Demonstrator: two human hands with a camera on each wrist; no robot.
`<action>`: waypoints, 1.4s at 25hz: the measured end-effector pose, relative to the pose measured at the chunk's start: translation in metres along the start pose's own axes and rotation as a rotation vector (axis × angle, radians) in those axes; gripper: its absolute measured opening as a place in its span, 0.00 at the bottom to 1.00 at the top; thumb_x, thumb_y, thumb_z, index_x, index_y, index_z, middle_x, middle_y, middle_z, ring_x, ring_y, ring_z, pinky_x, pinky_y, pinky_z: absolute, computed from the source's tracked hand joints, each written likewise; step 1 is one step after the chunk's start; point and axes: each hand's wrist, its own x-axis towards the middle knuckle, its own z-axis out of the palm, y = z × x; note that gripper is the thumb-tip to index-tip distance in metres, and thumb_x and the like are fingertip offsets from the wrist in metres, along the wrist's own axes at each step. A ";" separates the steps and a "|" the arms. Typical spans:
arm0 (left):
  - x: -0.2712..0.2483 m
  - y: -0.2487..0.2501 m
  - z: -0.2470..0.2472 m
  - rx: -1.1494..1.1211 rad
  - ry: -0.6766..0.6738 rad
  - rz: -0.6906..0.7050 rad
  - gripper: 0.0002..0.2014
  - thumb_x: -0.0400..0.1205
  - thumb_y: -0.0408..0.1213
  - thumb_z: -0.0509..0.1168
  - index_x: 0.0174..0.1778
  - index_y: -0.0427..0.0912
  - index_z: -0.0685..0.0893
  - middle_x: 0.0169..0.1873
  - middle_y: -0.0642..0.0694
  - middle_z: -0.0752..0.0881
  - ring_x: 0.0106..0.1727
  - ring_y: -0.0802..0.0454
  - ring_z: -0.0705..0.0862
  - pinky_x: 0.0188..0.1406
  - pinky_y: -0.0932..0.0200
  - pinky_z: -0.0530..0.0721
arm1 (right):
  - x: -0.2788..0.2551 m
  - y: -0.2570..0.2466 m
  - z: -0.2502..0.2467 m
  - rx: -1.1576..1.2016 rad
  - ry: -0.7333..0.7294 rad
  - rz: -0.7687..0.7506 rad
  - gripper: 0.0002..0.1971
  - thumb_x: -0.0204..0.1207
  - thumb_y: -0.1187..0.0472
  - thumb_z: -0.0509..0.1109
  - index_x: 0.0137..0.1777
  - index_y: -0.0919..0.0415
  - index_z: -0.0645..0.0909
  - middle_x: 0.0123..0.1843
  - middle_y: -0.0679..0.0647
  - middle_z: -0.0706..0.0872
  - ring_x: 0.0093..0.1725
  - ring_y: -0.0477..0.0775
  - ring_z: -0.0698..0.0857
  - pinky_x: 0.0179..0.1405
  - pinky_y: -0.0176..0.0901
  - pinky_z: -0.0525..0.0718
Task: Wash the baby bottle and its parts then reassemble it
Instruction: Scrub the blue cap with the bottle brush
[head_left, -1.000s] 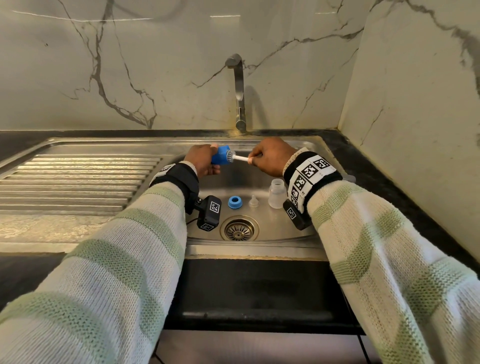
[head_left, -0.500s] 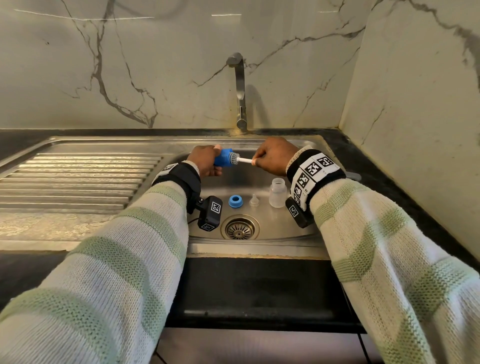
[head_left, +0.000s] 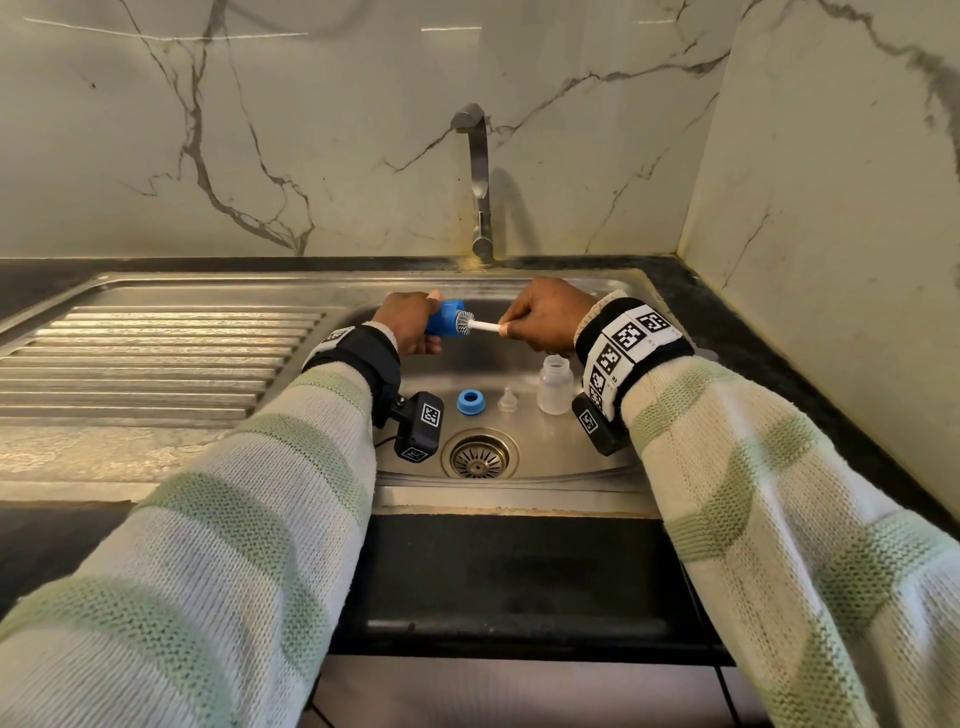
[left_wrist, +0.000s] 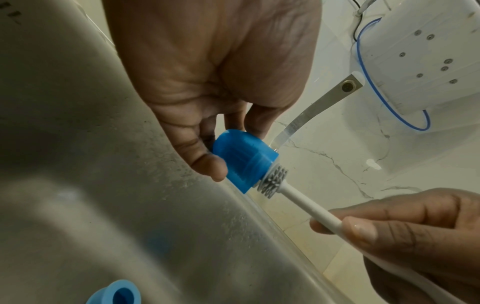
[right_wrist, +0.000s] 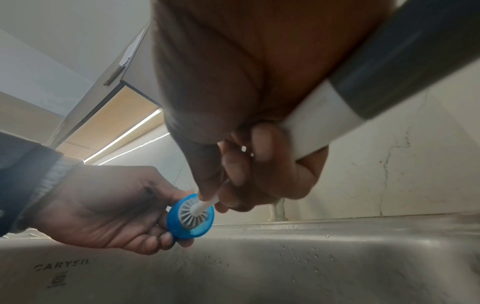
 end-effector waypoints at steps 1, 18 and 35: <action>-0.001 0.000 0.000 0.012 -0.005 0.004 0.19 0.89 0.43 0.58 0.70 0.34 0.77 0.53 0.30 0.82 0.31 0.48 0.81 0.29 0.56 0.86 | 0.000 0.000 0.001 0.007 -0.006 0.015 0.11 0.81 0.57 0.70 0.60 0.58 0.89 0.31 0.44 0.82 0.31 0.43 0.79 0.26 0.32 0.73; -0.003 0.000 0.002 0.051 -0.009 0.005 0.20 0.88 0.44 0.58 0.71 0.34 0.76 0.51 0.31 0.83 0.32 0.48 0.83 0.29 0.57 0.88 | 0.003 0.002 0.003 -0.022 -0.006 0.002 0.12 0.81 0.58 0.70 0.60 0.59 0.88 0.34 0.43 0.82 0.34 0.43 0.80 0.28 0.32 0.73; -0.005 0.002 0.005 0.074 0.000 0.047 0.14 0.89 0.44 0.57 0.63 0.38 0.79 0.47 0.33 0.82 0.32 0.48 0.82 0.32 0.55 0.89 | 0.005 0.004 0.003 -0.054 0.005 -0.007 0.12 0.81 0.57 0.70 0.60 0.59 0.89 0.42 0.47 0.87 0.35 0.41 0.79 0.32 0.32 0.74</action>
